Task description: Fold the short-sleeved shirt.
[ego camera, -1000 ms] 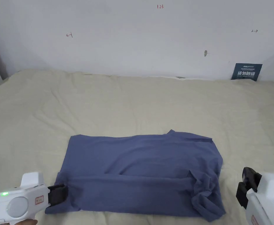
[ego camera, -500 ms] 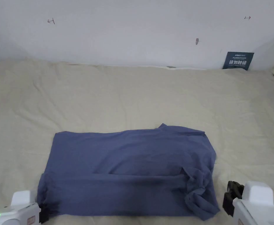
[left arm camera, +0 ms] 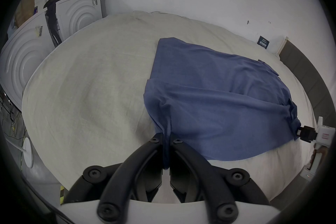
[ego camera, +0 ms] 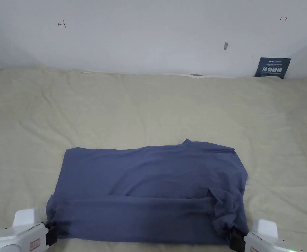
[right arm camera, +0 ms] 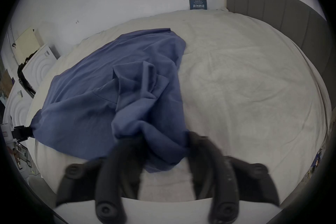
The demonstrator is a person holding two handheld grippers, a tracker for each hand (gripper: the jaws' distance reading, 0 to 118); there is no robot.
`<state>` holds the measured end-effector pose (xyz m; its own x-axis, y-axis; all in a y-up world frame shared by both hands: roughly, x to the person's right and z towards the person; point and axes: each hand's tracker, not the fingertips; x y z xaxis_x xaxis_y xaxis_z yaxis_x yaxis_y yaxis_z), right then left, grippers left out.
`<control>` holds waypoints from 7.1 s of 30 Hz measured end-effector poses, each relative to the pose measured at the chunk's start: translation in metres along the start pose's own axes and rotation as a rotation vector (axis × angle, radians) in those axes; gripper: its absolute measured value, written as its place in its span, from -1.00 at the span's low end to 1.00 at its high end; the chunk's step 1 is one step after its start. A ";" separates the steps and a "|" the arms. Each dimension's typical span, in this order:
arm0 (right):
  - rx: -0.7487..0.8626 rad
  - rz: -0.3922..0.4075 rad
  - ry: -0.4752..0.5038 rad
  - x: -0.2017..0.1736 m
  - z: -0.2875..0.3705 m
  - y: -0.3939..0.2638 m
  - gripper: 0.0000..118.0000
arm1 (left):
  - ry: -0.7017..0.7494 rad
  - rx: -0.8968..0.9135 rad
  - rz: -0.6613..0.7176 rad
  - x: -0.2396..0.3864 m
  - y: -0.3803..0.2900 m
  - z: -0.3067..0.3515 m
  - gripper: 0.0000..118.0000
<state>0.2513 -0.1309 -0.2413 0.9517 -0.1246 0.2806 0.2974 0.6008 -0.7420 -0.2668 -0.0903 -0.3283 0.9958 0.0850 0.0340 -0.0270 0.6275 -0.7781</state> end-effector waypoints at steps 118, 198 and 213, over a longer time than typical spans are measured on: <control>-0.034 0.278 -0.071 -0.013 -0.124 0.186 -0.97 | -0.069 0.057 -0.102 0.027 0.156 -0.076 -0.97; 0.766 0.223 -0.030 -0.071 0.239 0.035 -0.99 | -0.109 0.689 -0.114 0.104 0.021 0.183 -1.00; 0.709 0.263 -0.022 -0.092 0.229 0.044 -0.99 | -0.488 0.059 0.195 -0.056 0.039 0.109 -0.99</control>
<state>0.1591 0.0881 -0.1600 0.9807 0.1044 0.1655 -0.0666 0.9734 -0.2192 -0.3334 0.0142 -0.2922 0.8156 0.5461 0.1915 -0.2261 0.6053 -0.7632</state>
